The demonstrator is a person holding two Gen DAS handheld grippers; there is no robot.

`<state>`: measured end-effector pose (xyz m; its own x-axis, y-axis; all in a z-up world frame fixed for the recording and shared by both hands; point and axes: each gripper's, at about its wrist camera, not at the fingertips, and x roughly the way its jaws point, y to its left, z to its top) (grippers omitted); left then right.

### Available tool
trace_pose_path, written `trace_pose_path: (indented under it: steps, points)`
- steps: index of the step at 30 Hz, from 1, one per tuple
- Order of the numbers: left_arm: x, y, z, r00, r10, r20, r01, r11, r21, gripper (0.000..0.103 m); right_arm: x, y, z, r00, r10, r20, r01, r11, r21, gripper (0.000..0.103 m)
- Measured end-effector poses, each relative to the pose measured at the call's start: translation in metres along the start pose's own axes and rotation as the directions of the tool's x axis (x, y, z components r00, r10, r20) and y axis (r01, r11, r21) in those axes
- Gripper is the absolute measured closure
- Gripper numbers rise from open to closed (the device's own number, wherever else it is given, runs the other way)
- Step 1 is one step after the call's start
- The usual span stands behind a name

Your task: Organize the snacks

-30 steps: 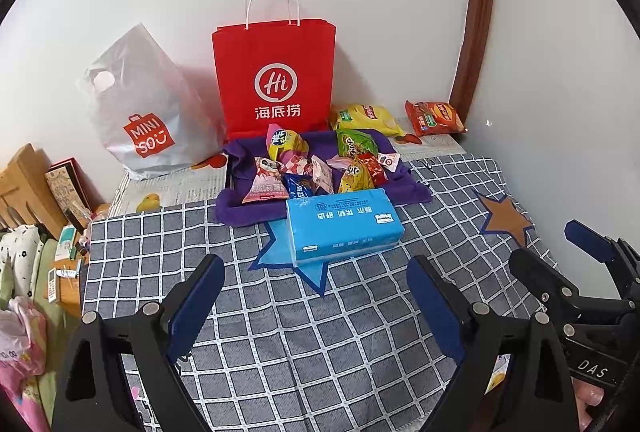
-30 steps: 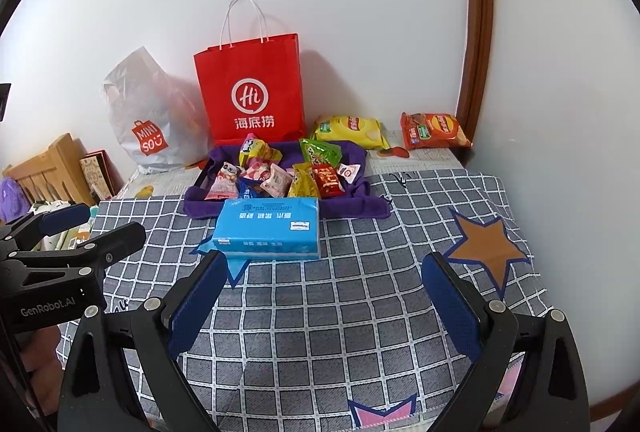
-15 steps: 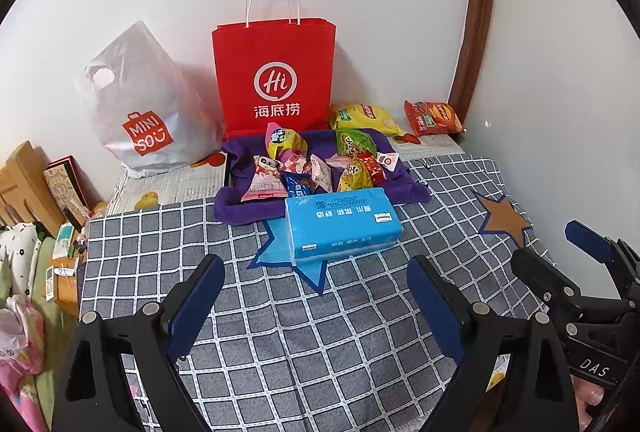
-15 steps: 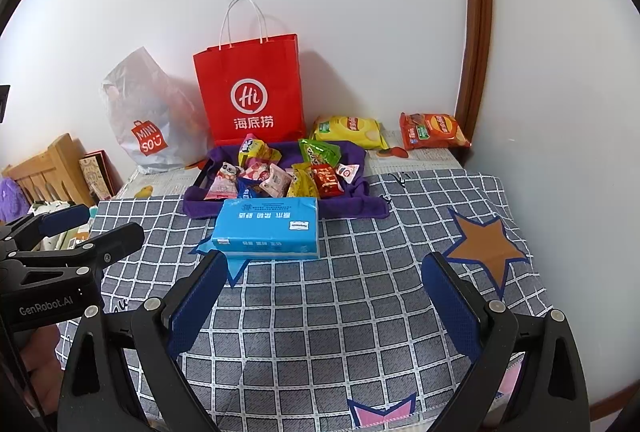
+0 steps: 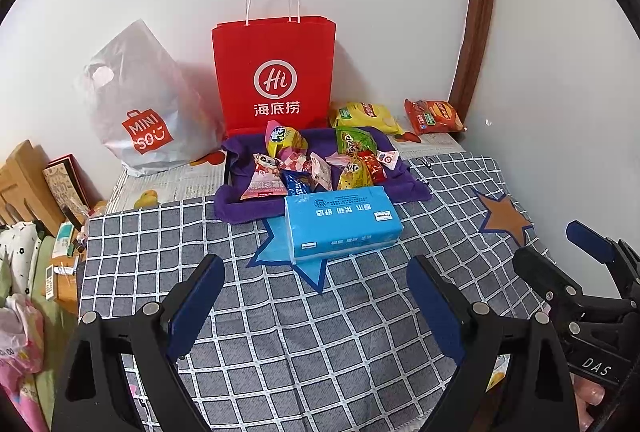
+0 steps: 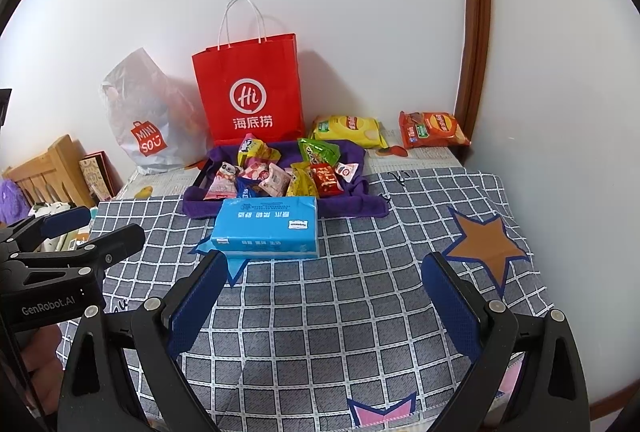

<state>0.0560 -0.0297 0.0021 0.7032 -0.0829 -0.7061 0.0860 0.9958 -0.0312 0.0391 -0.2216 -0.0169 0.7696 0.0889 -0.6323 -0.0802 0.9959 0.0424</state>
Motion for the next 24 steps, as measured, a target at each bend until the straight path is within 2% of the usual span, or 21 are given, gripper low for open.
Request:
trace_pose_path:
  steps: [24]
  points:
    - [0.0001,0.0039,-0.0014,1.000,0.006,0.007,-0.006,1.000,-0.007,0.011,-0.0005,0.0043,-0.0002,1.000,0.000,0.008,0.000,1.000,0.001,0.006]
